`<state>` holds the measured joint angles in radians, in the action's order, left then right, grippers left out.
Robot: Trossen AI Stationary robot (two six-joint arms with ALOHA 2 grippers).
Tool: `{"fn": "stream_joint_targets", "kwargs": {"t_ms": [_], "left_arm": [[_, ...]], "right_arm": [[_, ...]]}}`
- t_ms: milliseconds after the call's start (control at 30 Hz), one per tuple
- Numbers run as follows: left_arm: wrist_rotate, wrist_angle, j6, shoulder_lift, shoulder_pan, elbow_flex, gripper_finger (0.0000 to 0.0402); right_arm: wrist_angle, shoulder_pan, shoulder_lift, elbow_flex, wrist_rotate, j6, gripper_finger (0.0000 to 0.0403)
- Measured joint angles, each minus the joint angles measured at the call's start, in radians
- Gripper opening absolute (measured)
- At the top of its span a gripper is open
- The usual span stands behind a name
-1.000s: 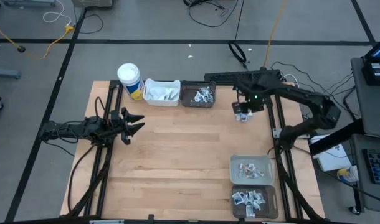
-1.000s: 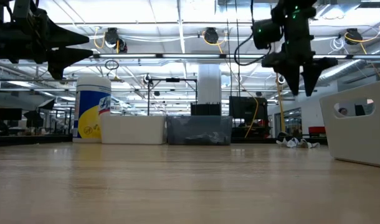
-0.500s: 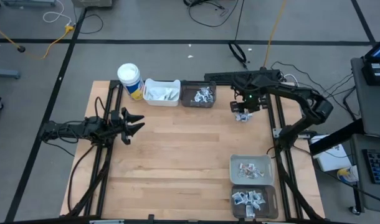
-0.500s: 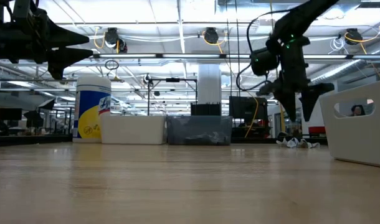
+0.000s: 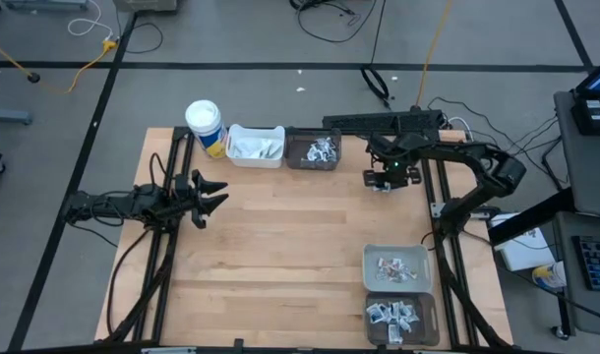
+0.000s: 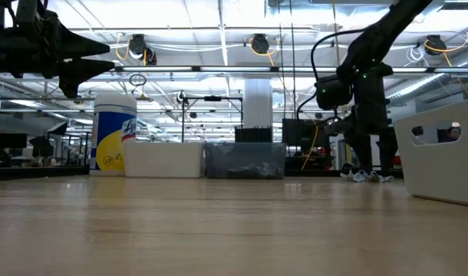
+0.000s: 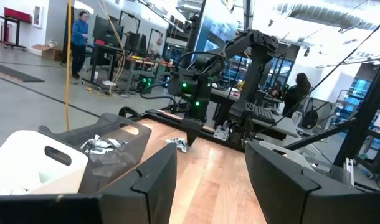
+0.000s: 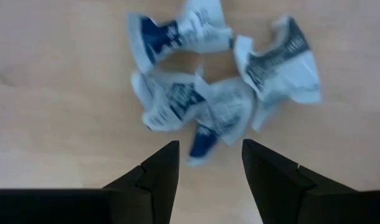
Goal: Pick & Place First Aid Supplies
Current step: Put the blue alcohol pad into the bottom black bin
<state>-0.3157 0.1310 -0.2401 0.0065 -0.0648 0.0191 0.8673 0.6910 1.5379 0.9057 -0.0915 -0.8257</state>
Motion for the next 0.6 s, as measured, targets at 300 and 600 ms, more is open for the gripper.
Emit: {"fn": "stream_joint_targets", "kwargs": {"t_ms": [300,600], "left_arm": [[0.0,0.0,0.0,0.0,0.0,0.0,0.0196],[0.0,0.0,0.0,0.0,0.0,0.0,0.0196]], "right_arm": [[-0.083,0.004,0.0,-0.037,-0.011,0.0,0.0148],[-0.075,0.003,-0.002,-0.054,-0.019,0.0,0.0027]]}}
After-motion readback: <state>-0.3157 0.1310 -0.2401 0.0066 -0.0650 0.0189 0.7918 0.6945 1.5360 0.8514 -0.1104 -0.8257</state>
